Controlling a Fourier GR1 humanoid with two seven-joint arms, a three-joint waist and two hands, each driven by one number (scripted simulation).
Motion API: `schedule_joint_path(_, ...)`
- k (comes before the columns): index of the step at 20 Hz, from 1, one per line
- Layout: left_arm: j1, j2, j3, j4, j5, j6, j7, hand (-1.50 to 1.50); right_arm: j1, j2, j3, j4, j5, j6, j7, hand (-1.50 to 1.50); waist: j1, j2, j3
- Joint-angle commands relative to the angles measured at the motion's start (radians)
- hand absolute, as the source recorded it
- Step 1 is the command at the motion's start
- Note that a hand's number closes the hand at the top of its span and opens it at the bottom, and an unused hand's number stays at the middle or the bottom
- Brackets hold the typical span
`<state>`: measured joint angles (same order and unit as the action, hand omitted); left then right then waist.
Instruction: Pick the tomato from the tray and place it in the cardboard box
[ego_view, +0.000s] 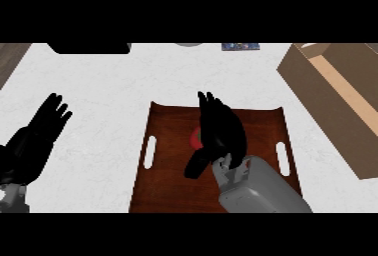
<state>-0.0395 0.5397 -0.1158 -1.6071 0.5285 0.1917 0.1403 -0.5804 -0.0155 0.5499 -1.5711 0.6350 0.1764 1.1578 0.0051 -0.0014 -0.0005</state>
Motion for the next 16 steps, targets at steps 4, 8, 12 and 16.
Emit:
schedule_joint_path(4,0.019,-0.036,0.021,-0.004,-0.046,-0.008,-0.011,0.00,-0.057,0.015,-0.053,0.082,0.030,0.054,0.057,-1.50,0.001,0.001,0.000)
schedule_joint_path(8,-0.005,-0.035,0.029,-0.028,-0.032,-0.004,0.038,0.00,-0.097,0.015,-0.006,0.109,-0.003,0.083,0.142,-1.50,0.003,0.000,0.000)
schedule_joint_path(12,-0.028,-0.070,0.031,0.045,-0.055,-0.024,-0.002,0.00,-0.096,0.015,0.022,0.119,-0.020,0.045,0.159,-1.50,-0.003,0.001,0.000)
schedule_joint_path(16,0.030,-0.036,0.063,-0.046,-0.033,-0.037,0.052,0.00,-0.100,0.015,0.029,0.188,-0.023,0.002,0.138,-1.50,0.008,0.000,0.000)
